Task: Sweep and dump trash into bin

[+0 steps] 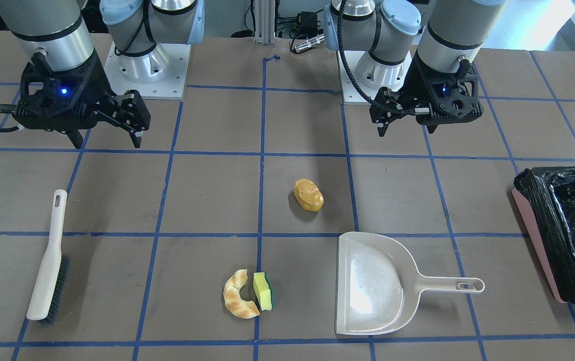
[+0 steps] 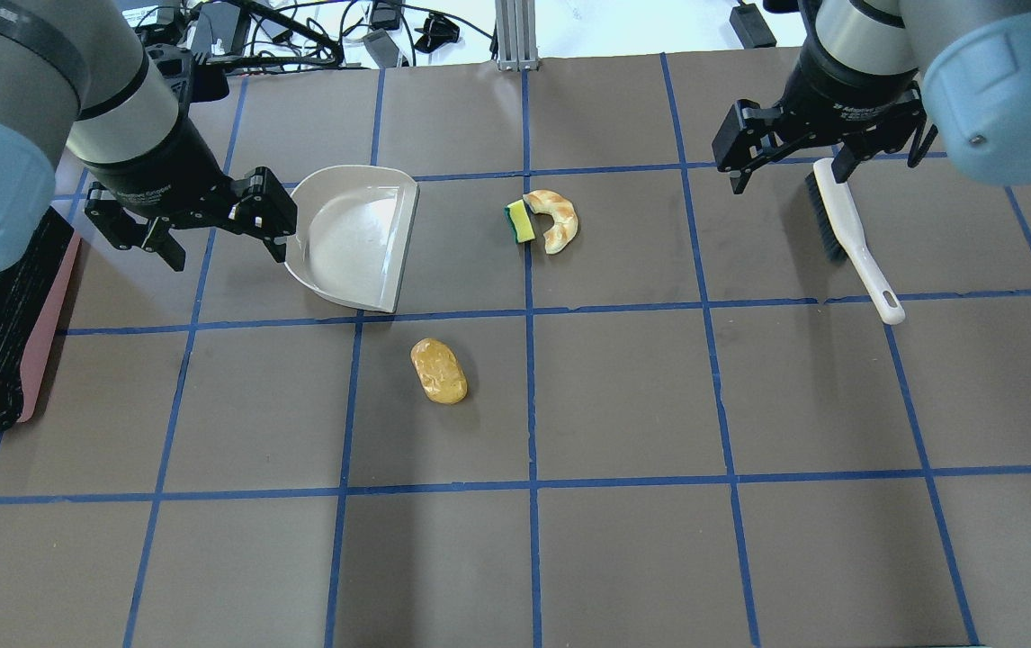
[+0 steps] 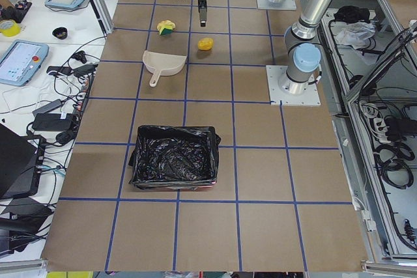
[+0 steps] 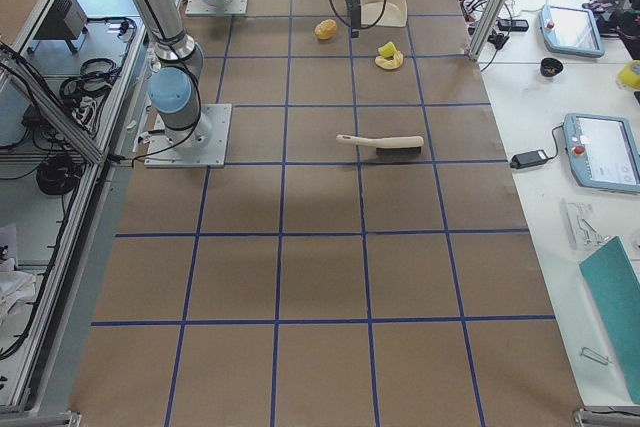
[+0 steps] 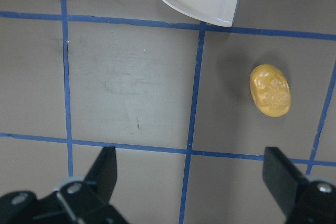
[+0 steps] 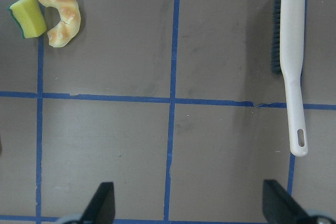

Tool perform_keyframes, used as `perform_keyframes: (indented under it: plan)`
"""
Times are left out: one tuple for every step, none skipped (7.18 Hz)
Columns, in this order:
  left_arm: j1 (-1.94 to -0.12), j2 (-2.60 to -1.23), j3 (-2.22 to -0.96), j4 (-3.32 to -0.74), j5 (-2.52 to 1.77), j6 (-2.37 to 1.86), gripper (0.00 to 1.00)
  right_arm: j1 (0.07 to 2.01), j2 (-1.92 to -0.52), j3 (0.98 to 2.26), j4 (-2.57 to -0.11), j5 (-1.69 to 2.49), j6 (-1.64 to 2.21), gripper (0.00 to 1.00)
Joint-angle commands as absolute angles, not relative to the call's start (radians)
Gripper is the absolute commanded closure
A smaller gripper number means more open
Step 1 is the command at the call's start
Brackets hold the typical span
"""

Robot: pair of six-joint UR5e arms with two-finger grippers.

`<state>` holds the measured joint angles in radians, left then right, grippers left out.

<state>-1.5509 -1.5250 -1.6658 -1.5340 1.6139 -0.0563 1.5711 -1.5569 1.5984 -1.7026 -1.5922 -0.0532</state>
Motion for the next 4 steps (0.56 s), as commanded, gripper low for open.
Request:
perform_keyframes:
  plan:
    - [-1.549, -1.526, -1.666, -1.534, 1.614, -0.054, 0.0, 1.557, -1.539, 1.598, -1.706, -1.586, -0.092, 0.0]
    - [-1.546, -1.528, -1.66, -1.534, 1.612, -0.055, 0.0, 1.539, -1.533, 1.598, -1.706, -1.585, -0.121, 0.0]
    - [-1.54, -1.531, -1.663, -1.534, 1.614, -0.057, 0.0, 1.516, -1.526, 1.598, -1.706, -1.585, -0.155, 0.0]
    - [-1.534, -1.535, -1.664, -1.526, 1.611, -0.058, 0.0, 1.49, -1.522, 1.598, -1.706, -1.579, -0.159, 0.0]
